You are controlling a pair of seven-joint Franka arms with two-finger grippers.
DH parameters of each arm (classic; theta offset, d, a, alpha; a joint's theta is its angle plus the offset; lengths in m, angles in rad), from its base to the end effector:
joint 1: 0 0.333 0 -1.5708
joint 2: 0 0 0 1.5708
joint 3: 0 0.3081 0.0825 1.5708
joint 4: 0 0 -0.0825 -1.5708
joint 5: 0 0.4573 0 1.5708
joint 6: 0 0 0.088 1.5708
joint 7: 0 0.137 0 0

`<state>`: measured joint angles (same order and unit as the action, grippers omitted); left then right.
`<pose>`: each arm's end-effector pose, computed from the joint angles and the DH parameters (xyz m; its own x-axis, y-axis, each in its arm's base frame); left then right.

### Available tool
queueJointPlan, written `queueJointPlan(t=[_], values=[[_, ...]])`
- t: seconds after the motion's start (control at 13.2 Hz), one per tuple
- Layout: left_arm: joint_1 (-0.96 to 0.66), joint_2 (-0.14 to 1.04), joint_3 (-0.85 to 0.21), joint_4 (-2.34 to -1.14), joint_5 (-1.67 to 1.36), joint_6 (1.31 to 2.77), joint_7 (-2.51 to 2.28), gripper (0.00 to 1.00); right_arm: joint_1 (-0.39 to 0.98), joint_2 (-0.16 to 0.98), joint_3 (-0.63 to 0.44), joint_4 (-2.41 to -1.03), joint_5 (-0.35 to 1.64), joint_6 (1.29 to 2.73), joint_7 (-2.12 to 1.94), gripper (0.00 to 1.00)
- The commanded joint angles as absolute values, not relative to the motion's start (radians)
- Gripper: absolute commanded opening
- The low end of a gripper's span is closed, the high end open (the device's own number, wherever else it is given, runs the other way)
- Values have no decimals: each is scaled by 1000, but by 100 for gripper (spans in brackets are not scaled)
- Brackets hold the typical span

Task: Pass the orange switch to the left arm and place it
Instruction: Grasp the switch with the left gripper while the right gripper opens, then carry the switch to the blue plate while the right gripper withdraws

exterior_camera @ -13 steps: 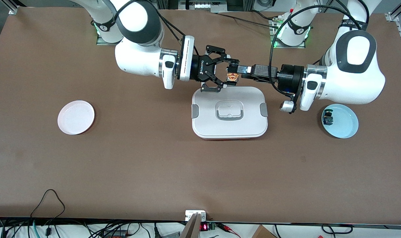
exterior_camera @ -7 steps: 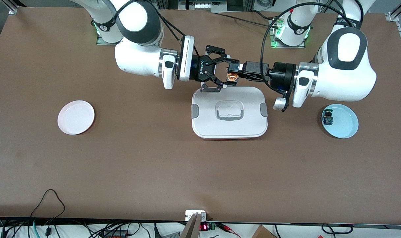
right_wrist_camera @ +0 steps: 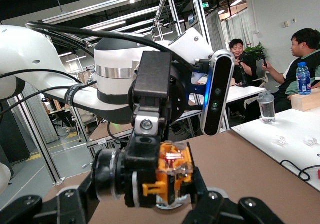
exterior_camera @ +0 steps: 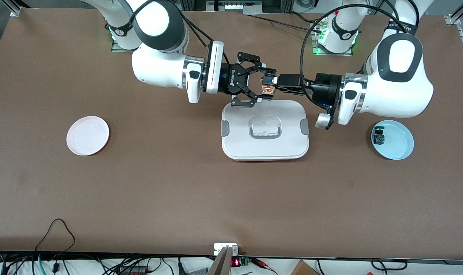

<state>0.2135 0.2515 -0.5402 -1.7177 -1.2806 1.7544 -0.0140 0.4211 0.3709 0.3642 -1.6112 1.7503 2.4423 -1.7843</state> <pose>0.6323 -0.3059 0.4726 0.9296 -0.1562 -0.3338 0.2854 -0.2681 0.9202 0.5653 0.5491 0.4413 0.2770 0.0712 0.9582 0.9563 -0.1174 -0.2677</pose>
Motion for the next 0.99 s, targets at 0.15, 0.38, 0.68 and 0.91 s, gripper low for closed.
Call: queueJointPlan(t=[0.15, 0.38, 0.68, 0.91], values=[[232, 219, -545, -1750, -1296, 1756, -2, 0, 433, 367, 364, -1605, 1782, 2470, -1801, 48], [254, 221, -538, -1749, -1296, 1727, 31, 0, 436, 365, 364, -1605, 1789, 2470, -1801, 100], [333, 219, -531, -1749, -1279, 1620, 38, 0, 433, 361, 364, -1605, 1798, 2471, -1799, 100], [441, 216, -532, -1746, -1081, 1508, 40, 0, 413, 336, 364, -1630, 1798, 2465, -1789, 100]])
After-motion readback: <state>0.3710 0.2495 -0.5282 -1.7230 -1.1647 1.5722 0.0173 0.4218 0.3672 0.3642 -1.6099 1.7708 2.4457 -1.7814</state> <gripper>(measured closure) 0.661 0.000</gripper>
